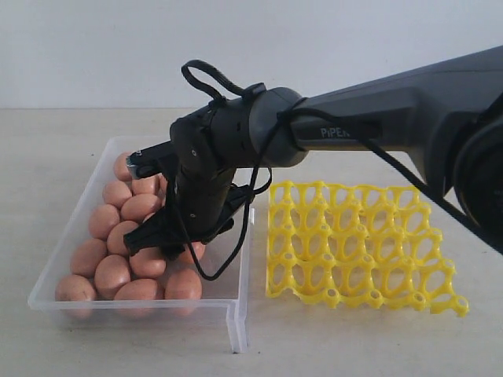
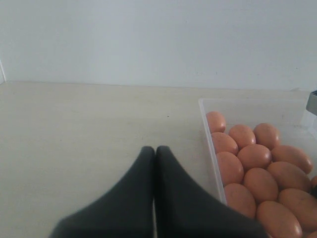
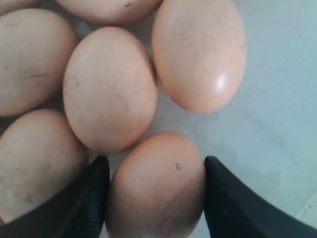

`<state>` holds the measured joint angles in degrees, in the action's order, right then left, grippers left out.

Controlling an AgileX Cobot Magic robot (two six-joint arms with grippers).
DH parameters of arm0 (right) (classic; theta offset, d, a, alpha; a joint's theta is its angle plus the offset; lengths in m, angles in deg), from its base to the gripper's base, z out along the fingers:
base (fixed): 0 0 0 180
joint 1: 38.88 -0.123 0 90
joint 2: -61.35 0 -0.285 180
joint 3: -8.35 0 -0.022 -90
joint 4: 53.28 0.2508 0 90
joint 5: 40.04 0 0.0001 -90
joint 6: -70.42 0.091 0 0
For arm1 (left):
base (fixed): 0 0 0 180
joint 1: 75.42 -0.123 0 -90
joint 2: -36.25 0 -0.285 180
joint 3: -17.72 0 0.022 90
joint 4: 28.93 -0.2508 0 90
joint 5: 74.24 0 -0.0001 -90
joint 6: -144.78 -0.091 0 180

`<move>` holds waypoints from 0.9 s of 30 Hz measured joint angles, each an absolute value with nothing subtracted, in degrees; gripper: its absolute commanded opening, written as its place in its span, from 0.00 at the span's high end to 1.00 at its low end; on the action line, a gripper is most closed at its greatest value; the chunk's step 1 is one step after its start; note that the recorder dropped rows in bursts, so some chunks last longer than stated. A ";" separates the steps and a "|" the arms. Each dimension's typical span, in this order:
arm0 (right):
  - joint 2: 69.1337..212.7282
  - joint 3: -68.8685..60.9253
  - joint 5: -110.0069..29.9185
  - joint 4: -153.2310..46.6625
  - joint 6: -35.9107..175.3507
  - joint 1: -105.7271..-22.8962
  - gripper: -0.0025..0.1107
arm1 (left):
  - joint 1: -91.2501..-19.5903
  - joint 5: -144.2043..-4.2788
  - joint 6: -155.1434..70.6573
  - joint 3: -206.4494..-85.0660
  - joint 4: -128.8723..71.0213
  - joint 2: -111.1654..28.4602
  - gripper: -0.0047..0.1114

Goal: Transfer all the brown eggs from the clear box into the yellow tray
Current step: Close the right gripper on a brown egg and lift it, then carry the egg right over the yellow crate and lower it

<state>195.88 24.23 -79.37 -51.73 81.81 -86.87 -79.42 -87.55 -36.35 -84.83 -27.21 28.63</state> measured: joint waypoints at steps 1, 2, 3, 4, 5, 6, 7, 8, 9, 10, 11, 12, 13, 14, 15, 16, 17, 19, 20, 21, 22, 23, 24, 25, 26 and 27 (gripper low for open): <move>195.76 24.23 -79.41 -51.58 81.39 -86.87 0.98 | -79.42 -87.55 -36.35 -84.83 -27.21 28.63 1.00; 195.32 24.09 -79.15 -51.58 80.75 -86.87 0.98 | -79.42 -87.55 -36.35 -84.83 -27.21 28.63 1.00; 194.80 23.76 -78.59 -51.58 80.08 -86.87 0.98 | -79.42 -87.55 -36.35 -84.83 -27.21 28.63 1.00; 193.89 23.15 -77.26 -51.69 79.60 -86.87 0.98 | -79.42 -87.55 -36.35 -84.83 -27.21 28.63 1.00; 192.64 22.26 -75.21 -51.96 79.60 -86.87 0.98 | -79.42 -87.55 -36.35 -84.83 -27.21 28.63 1.00; 191.48 21.35 -72.64 -52.55 80.01 -87.00 0.98 | -79.42 -87.55 -36.35 -84.83 -27.21 28.63 1.00; 189.82 19.98 -69.92 -53.28 80.94 -86.98 0.98 | -79.42 -87.55 -36.35 -84.83 -27.21 28.63 1.00; 188.07 18.40 -67.36 -54.78 82.29 -87.12 0.98 | -79.42 -87.55 -36.35 -84.83 -27.21 28.63 1.00; 186.66 17.00 -65.55 -56.50 83.61 -87.22 0.98 | -79.42 -87.55 -36.35 -84.83 -27.21 28.63 1.00; 184.92 15.13 -63.65 -58.61 85.27 -87.37 0.98 | -79.42 -87.55 -36.35 -84.83 -27.21 28.63 1.00; 183.25 13.10 -61.98 -61.26 87.08 -87.36 0.98 | -79.42 -87.55 -36.35 -84.83 -27.21 28.63 1.00; 181.72 10.99 -60.94 -63.76 88.75 -87.40 0.98 | -79.42 -87.55 -36.35 -84.83 -27.21 28.63 1.00; 180.24 8.86 -59.84 -67.47 90.96 -87.49 0.98 | -79.42 -87.55 -36.35 -84.83 -27.21 28.63 1.00; 178.77 6.71 -58.82 -71.81 93.67 -87.49 0.98 | -79.42 -87.55 -36.35 -84.83 -27.21 28.63 1.00; 177.68 5.08 -58.16 -75.77 96.99 -87.49 0.98 | -79.42 -87.55 -36.35 -84.83 -27.21 28.63 1.00; 176.36 3.21 -57.58 -81.38 101.27 -87.49 0.98 | -79.42 -87.55 -36.35 -84.83 -27.21 28.63 1.00; 175.14 1.52 -57.39 -87.33 106.49 -87.37 0.98 | -79.42 -87.55 -36.35 -84.83 -27.21 28.63 1.00; 173.34 -1.12 -57.29 -99.40 118.02 -86.70 0.98 | -79.42 -87.55 -36.35 -84.83 -27.21 28.63 1.00; 172.58 -2.37 -57.40 -105.07 125.19 -85.99 0.98 | -79.42 -87.55 -36.35 -84.83 -27.21 28.63 1.00; 171.64 -4.37 -58.49 -114.16 137.37 -84.41 0.98 | -79.42 -87.55 -36.35 -84.83 -27.21 28.63 1.00; 171.44 -5.39 -58.91 -118.54 142.97 -83.45 0.98 | -79.42 -87.55 -36.35 -84.83 -27.21 28.63 1.00; 171.23 -7.08 -60.11 -124.90 152.50 -82.02 0.98 | -79.42 -87.55 -36.35 -84.83 -27.21 28.63 1.00; 171.23 -7.74 -60.96 -127.60 156.58 -81.55 0.98 | -79.42 -87.55 -36.35 -84.83 -27.21 28.63 1.00; 171.23 -8.91 -63.30 -131.87 163.35 -80.86 0.98 | -79.42 -87.55 -36.35 -84.83 -27.21 28.63 1.00; 171.23 -9.62 -64.96 -133.88 166.88 -80.60 0.98 | -79.42 -87.55 -36.35 -84.83 -27.21 28.63 1.00; 171.23 -11.02 -67.71 -137.35 171.88 -80.03 0.98 | -79.42 -87.55 -36.35 -84.83 -27.21 28.63 1.00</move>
